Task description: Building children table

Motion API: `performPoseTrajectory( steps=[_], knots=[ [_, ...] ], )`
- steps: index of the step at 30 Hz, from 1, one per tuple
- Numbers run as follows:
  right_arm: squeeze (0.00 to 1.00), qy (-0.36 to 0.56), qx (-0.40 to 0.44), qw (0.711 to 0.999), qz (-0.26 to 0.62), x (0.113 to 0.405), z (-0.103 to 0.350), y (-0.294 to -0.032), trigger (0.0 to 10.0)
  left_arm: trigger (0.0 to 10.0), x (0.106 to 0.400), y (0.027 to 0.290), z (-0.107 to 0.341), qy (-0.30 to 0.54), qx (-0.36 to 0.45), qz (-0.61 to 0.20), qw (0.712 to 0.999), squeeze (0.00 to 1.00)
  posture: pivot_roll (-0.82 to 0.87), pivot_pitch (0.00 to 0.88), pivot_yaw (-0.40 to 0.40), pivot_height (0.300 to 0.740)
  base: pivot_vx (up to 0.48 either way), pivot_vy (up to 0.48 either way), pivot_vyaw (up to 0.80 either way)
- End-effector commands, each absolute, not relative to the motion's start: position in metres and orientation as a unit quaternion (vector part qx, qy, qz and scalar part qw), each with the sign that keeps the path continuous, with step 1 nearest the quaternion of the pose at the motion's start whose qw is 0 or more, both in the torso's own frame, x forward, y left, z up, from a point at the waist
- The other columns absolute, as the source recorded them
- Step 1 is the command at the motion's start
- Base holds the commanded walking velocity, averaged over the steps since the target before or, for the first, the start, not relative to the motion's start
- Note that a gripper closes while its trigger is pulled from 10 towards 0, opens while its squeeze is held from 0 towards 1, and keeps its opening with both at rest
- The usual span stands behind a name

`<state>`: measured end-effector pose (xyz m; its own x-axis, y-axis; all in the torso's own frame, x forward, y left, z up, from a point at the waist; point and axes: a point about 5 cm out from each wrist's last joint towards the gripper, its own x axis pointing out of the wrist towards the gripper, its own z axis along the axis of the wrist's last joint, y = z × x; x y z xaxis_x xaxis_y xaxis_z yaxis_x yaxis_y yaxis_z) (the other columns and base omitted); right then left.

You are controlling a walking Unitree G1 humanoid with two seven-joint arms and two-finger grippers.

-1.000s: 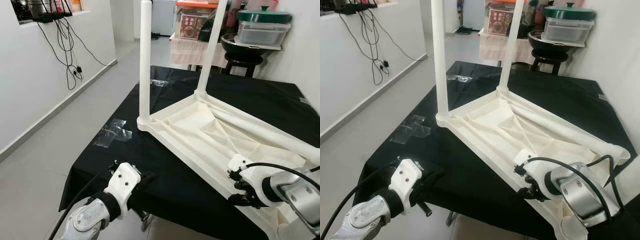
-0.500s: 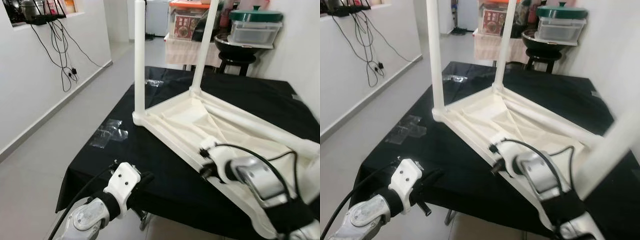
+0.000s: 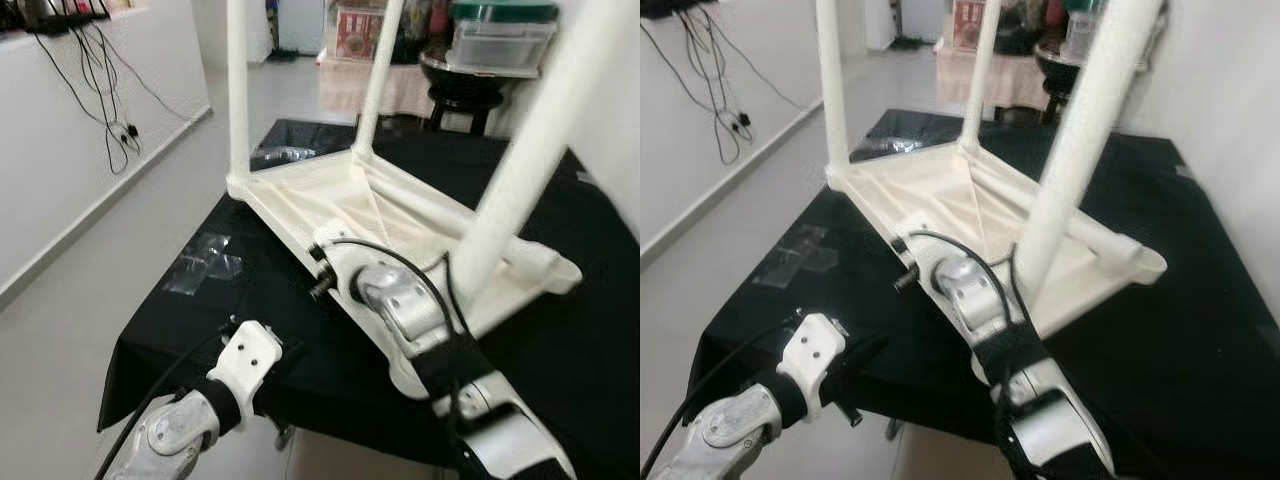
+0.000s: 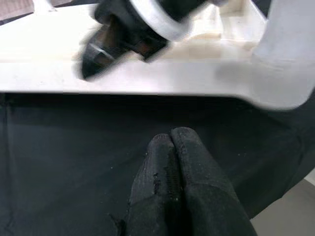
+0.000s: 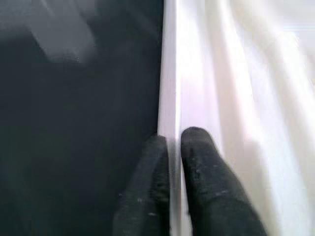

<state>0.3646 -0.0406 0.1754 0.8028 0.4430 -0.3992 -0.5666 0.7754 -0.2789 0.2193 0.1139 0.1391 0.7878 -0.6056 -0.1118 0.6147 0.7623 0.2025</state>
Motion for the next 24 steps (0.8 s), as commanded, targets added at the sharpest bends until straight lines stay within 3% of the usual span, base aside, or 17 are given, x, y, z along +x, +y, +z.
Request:
performPoseTrajectory(
  steps=[1,7,12,13,16,17,23,24],
  knots=[
    [1.0,0.111,-0.197,0.937,0.268,0.369,0.19,-0.033,10.0,10.0,0.218,0.114,0.137,0.026,0.123,-0.328,0.936,0.0,0.02,0.0,-0.035,0.74,0.0,0.0,0.0],
    [1.0,0.118,-0.195,0.941,0.251,0.369,0.178,-0.053,10.0,10.0,0.218,0.114,0.138,0.026,0.122,-0.328,0.936,0.0,0.01,0.0,-0.031,0.74,0.0,0.0,0.0],
    [1.0,0.1,-0.145,0.934,0.311,0.359,0.178,-0.062,10.0,10.0,0.218,0.114,0.138,0.026,0.123,-0.329,0.936,0.0,0.01,0.0,-0.029,0.74,0.0,0.0,0.0],
    [0.51,0.087,-0.113,0.902,0.407,0.341,0.179,-0.073,10.0,10.0,0.218,0.115,0.138,0.024,0.123,-0.325,0.937,0.0,0.01,0.0,-0.029,0.74,0.0,0.0,0.0],
    [0.51,0.084,-0.105,0.889,0.437,0.334,0.179,-0.079,10.0,10.0,0.217,0.116,0.139,0.023,0.122,-0.323,0.938,0.0,0.01,0.0,-0.029,0.74,0.0,0.0,0.0],
    [0.0,0.08,-0.102,0.877,0.463,0.327,0.179,-0.09,10.0,10.0,0.217,0.117,0.139,0.021,0.121,-0.318,0.94,0.0,0.01,0.0,-0.029,0.74,0.0,0.0,0.0],
    [0.0,0.115,-0.133,0.809,0.56,0.292,0.18,-0.15,10.0,10.0,0.213,0.136,0.14,0.027,0.118,-0.295,0.948,0.0,0.01,0.0,-0.033,0.74,0.0,0.0,0.0],
    [0.0,0.115,-0.133,0.809,0.56,0.292,0.18,-0.15,10.0,10.0,0.213,0.136,0.14,0.027,0.118,-0.295,0.948,0.0,0.01,0.0,-0.033,0.74,0.0,0.0,0.0]
  ],
)
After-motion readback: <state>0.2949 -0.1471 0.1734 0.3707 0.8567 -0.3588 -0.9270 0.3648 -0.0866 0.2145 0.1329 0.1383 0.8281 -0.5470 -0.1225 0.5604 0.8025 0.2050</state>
